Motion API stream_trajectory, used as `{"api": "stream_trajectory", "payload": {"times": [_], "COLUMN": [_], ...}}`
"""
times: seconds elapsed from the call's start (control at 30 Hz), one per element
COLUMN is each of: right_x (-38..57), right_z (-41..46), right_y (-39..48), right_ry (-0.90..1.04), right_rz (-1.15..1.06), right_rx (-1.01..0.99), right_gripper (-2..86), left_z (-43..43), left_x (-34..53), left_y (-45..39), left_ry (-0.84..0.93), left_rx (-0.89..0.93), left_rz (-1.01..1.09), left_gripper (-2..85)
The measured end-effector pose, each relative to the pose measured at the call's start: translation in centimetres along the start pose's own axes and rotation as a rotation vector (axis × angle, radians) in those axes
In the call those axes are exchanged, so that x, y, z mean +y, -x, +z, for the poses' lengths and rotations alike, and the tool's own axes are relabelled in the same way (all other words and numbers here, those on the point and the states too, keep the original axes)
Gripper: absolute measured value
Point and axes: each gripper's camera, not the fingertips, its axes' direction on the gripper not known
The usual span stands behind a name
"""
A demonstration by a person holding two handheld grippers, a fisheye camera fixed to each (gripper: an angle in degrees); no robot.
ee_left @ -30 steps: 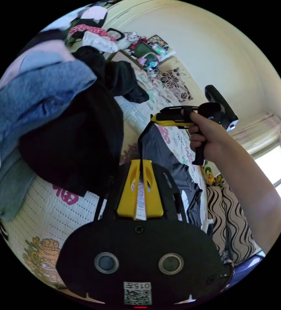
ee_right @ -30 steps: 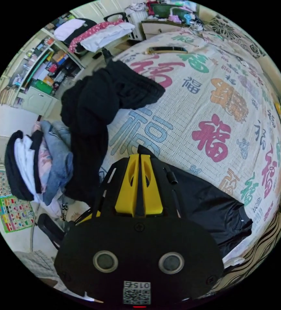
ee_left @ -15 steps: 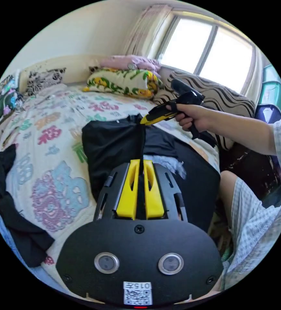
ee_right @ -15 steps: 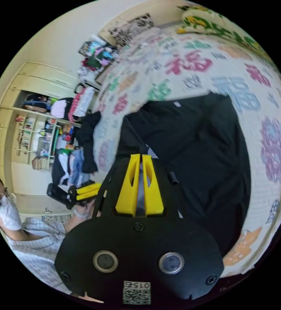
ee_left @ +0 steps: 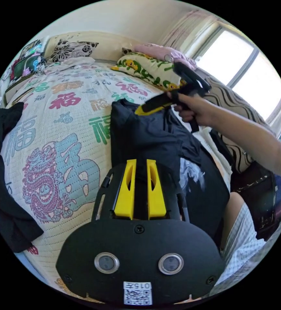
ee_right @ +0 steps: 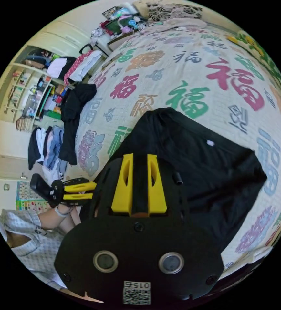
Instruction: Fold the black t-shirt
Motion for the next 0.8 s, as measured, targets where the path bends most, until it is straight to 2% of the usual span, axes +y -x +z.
{"api": "stream_trajectory", "payload": {"times": [0.1,0.2,0.3,0.4,0.5,0.7,0.8], "right_x": [-1.4,-1.1,0.2,3.5,7.9,14.9,16.6], "right_z": [1.9,0.2,-1.5,-4.5,-5.7,-5.3,-6.2], "right_y": [0.1,-1.5,-2.4,-2.3,-2.2,-5.8,-7.5], "right_ry": [0.110,0.039,0.015,-0.049,0.020,0.120,0.068], "right_rz": [-0.036,0.068,0.074,0.017,-0.047,0.029,0.053], "right_rx": [0.153,0.147,0.129,0.111,0.103,0.173,0.150], "right_gripper": [-0.6,-0.9,-0.9,-0.8,-0.4,-1.0,-0.9], "left_z": [1.6,2.5,2.9,2.1,1.6,5.6,5.7], "left_x": [-0.6,-2.1,-3.5,-4.5,-6.1,-6.7,-7.2], "left_y": [-0.7,-1.7,-2.8,-3.6,-5.5,-8.5,-9.1], "left_ry": [0.072,0.145,0.160,0.083,0.014,0.180,0.199], "left_rx": [-0.068,-0.138,-0.184,-0.132,0.003,-0.061,-0.109], "left_rz": [-0.002,0.029,0.047,0.056,0.140,0.261,0.313], "left_gripper": [1.5,0.3,0.3,1.3,2.5,2.2,1.8]}}
